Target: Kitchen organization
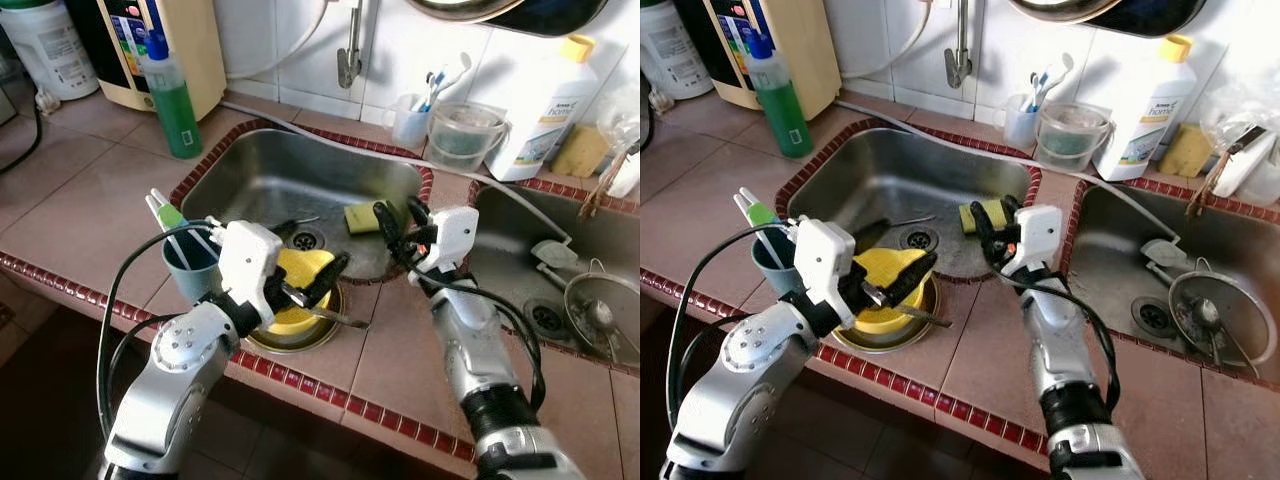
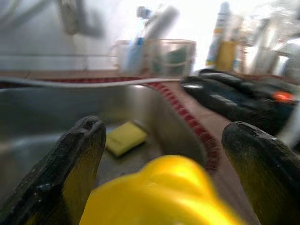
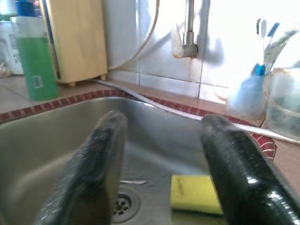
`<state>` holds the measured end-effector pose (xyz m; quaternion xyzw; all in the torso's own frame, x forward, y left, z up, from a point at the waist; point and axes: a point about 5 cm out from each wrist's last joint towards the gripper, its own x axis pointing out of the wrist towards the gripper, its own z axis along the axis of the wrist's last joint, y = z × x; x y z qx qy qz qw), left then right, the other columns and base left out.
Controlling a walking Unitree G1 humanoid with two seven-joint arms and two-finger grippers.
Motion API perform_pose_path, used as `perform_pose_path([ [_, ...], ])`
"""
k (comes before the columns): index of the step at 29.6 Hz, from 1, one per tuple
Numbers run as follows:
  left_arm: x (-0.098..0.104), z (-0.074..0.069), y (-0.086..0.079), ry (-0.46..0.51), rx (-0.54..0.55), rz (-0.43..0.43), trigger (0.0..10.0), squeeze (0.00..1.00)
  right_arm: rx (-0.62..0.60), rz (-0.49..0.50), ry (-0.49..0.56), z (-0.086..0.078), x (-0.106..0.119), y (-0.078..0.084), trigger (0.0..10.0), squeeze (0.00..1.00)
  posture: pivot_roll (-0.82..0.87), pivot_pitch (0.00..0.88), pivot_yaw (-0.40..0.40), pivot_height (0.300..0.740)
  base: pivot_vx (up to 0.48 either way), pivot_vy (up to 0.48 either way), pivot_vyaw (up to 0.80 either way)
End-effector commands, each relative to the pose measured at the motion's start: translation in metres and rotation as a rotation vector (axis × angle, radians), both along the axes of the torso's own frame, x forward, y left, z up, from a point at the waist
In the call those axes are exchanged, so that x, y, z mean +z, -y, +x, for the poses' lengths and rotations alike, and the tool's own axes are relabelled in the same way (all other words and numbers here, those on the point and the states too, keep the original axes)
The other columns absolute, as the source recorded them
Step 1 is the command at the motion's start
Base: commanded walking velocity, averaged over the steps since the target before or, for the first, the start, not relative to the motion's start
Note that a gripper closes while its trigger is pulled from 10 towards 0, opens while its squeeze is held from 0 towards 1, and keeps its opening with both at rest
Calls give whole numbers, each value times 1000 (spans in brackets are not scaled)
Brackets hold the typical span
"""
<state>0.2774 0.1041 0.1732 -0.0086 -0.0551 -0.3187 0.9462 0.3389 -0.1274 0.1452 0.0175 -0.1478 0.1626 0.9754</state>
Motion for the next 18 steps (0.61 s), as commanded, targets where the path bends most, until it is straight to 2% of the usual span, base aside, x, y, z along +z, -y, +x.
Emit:
perform_pose_path([
  [1, 6, 5, -3, 27, 31, -14, 10000, 0, -26, -11, 36, -2, 6, 2, 10000, 0, -150, 67, -8, 740, 0, 0, 0],
  [5, 10, 16, -9, 60, 68, -2, 10000, 0, -73, 4, 57, -5, 12, 9, 10000, 0, -161, 55, -15, 740, 0, 0, 0],
  [10, 20, 27, -14, 88, 82, -27, 10000, 0, -112, -13, 103, -5, 25, 19, 10000, 0, -172, 41, -12, 740, 0, 0, 0],
  [18, 25, 27, -12, 119, 58, -35, 10000, 0, -120, -20, 119, -6, 32, 20, 10000, 0, -172, 27, -13, 740, 0, 0, 0],
])
